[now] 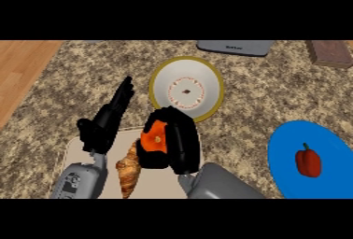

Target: Pick the squash from the plate and place it in the bowl

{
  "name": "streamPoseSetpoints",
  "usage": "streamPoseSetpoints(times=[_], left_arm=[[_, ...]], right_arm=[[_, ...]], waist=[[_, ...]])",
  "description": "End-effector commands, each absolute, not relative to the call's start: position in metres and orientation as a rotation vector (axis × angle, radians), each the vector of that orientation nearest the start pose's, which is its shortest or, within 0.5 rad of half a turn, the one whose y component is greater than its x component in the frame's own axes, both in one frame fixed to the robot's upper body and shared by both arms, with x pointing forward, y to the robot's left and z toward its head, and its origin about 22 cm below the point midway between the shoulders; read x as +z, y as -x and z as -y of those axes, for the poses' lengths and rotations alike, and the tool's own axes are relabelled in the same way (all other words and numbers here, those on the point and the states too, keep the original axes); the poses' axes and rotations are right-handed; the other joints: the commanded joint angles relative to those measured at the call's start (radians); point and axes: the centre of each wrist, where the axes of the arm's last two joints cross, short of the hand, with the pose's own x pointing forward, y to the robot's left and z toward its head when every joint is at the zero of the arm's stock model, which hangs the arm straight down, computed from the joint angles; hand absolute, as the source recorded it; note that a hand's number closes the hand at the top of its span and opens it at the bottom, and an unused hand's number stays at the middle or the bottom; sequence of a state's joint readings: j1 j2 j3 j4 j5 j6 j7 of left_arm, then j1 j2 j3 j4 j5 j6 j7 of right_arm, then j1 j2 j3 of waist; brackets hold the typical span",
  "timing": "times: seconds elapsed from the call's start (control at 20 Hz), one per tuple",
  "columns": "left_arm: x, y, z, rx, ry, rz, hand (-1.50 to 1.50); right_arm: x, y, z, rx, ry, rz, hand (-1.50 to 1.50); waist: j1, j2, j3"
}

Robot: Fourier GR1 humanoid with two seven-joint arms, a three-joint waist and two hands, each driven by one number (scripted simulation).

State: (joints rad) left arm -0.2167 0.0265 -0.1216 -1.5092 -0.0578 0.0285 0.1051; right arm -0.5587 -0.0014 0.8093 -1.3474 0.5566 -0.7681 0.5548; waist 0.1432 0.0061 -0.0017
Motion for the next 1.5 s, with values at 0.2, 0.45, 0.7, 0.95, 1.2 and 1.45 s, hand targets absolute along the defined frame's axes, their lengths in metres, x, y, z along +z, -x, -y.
streamPoseSetpoints(times=[0.2, 0.45, 0.7, 0.95, 1.2, 1.45], left_arm=[[0.027, -0.286, -0.187, -0.195, 0.018, 1.587, 0.0], [0.029, -0.291, -0.19, -0.194, 0.006, 1.587, 0.0], [0.033, -0.289, -0.181, -0.213, 0.014, 1.612, 0.0], [0.028, -0.285, -0.191, -0.19, 0.01, 1.585, 0.0], [0.028, -0.291, -0.191, -0.201, 0.001, 1.618, 0.0], [0.039, -0.295, -0.197, -0.169, -0.005, 1.599, 0.0]], right_arm=[[0.111, -0.275, -0.037, 0.475, 0.581, 1.92, 1.5], [0.163, -0.288, -0.059, 0.462, 0.682, 1.86, 1.5], [0.211, -0.3, -0.079, 0.392, 0.775, 1.809, 1.5], [0.235, -0.317, -0.088, 0.358, 0.887, 1.753, 1.5], [0.234, -0.338, -0.088, 0.361, 0.998, 1.685, 1.5], [0.227, -0.363, -0.08, 0.454, 1.183, 1.546, 1.5]], waist=[[-0.025, -0.017, -0.005], [-0.027, -0.019, -0.006], [-0.026, -0.009, -0.004], [-0.038, -0.005, -0.004], [-0.042, 0.004, -0.005], [-0.055, 0.004, -0.003]])
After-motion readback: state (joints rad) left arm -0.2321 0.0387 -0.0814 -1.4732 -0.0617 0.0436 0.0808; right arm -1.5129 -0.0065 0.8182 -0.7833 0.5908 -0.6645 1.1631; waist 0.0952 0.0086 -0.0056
